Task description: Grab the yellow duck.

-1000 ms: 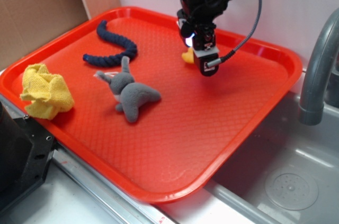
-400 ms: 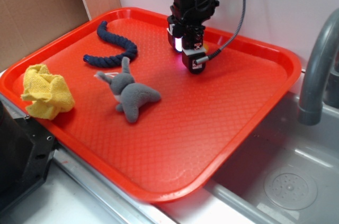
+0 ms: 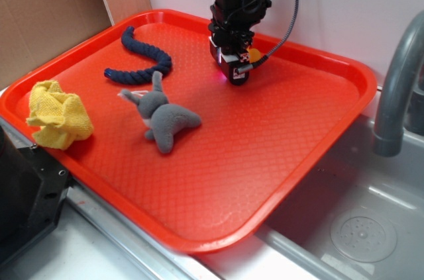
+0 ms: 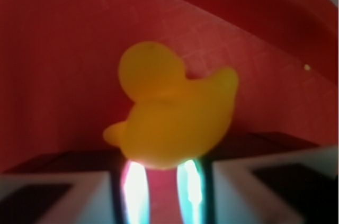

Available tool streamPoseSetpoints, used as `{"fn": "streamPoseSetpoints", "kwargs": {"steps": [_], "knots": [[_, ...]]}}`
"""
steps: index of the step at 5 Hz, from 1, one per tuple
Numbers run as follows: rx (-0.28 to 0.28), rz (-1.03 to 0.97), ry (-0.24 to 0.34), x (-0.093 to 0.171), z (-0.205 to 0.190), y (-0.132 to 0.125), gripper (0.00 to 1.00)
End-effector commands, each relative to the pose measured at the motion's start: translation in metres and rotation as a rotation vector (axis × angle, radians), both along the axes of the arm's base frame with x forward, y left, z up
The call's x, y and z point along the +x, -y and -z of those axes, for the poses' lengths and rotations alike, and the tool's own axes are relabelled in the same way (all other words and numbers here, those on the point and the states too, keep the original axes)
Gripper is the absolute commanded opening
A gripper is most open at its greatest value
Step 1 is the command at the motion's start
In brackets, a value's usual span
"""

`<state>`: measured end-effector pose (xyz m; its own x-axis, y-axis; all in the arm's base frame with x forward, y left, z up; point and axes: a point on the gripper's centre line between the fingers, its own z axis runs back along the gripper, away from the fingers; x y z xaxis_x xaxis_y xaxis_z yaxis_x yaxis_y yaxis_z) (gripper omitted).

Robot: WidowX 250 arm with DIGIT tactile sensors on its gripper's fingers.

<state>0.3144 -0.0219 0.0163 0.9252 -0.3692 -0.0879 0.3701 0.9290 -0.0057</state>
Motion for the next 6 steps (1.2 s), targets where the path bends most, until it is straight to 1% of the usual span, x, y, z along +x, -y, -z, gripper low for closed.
{"fn": "streamPoseSetpoints", "kwargs": {"steps": [1, 2, 3, 4, 6], "knots": [[0.031, -0.086, 0.121, -0.019, -0.071, 0.012, 0.53], [0.011, -0.124, 0.233, -0.008, -0.069, 0.016, 1.0], [0.068, -0.234, 0.302, 0.005, -0.06, 0.013, 1.0], [-0.009, -0.243, 0.34, 0.021, -0.056, 0.007, 1.0], [-0.026, -0.286, 0.311, 0.053, -0.034, 0.0, 1.0]]}}
